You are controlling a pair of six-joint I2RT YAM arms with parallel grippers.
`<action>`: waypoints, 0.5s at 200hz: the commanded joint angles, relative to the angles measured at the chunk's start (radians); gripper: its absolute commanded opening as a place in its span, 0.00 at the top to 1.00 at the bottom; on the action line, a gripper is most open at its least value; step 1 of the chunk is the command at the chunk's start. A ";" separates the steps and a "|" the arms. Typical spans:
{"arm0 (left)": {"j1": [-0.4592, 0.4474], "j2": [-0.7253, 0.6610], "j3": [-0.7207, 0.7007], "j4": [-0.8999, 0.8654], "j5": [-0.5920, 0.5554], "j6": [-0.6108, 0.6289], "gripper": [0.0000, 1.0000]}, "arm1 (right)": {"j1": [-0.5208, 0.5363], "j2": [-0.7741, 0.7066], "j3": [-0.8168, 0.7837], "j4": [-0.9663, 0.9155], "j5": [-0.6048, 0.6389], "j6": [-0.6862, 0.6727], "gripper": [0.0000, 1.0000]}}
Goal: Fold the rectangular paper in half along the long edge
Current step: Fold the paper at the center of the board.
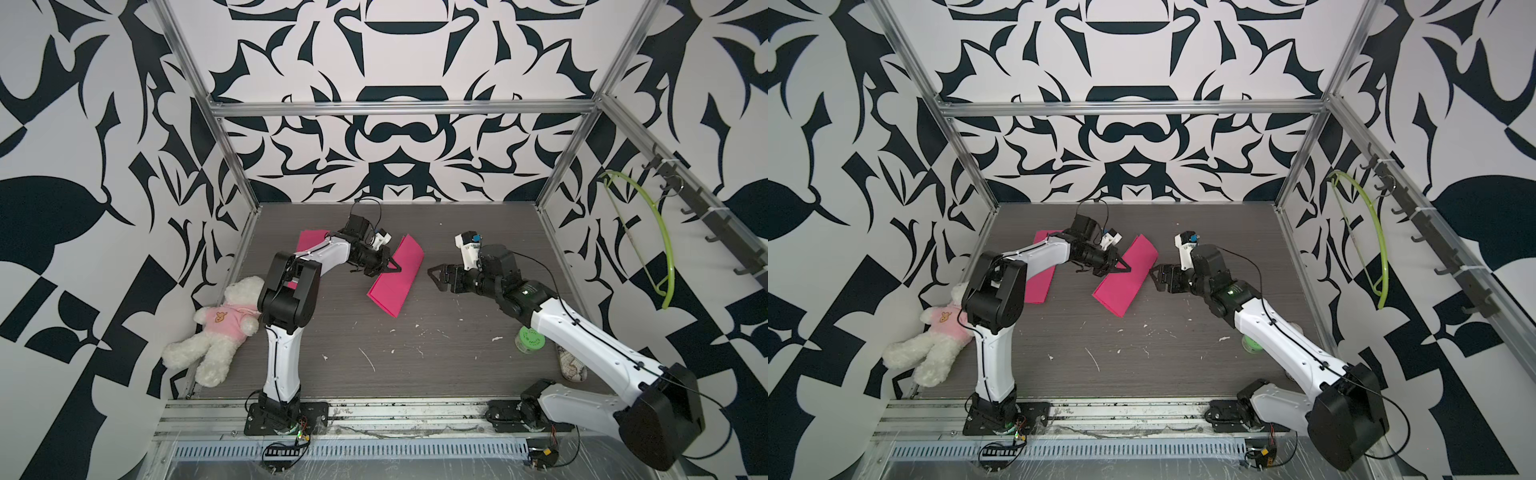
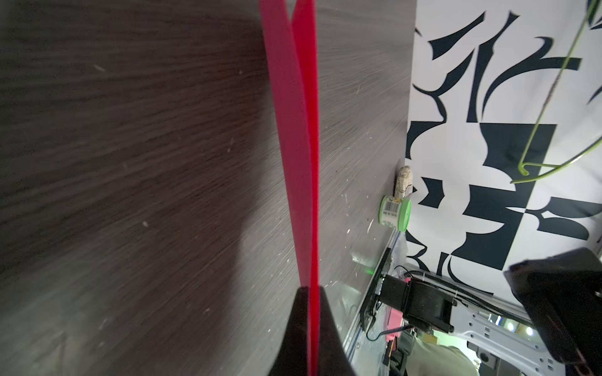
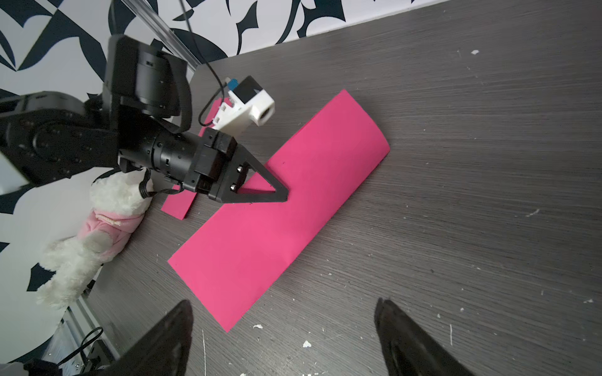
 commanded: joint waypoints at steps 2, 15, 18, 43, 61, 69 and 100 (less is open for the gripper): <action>0.000 0.053 0.074 -0.194 -0.046 0.110 0.99 | 0.004 -0.005 0.020 0.003 0.029 -0.028 0.10; 0.000 0.081 0.103 -0.234 -0.093 0.126 0.92 | 0.007 0.000 0.017 0.005 0.033 -0.030 0.10; 0.000 0.086 0.109 -0.242 -0.108 0.128 0.89 | 0.006 0.001 0.017 0.005 0.032 -0.031 0.10; -0.001 0.097 0.115 -0.261 -0.251 0.108 0.61 | 0.006 0.023 0.019 0.003 0.037 -0.039 0.11; -0.008 0.063 0.077 -0.211 -0.351 0.067 0.39 | 0.006 0.047 0.025 0.008 0.040 -0.044 0.11; -0.013 0.046 0.059 -0.191 -0.381 0.055 0.33 | 0.008 0.062 0.030 0.011 0.040 -0.045 0.11; -0.060 -0.074 -0.028 -0.087 -0.547 0.007 0.00 | 0.011 0.159 0.088 -0.002 0.062 -0.072 0.13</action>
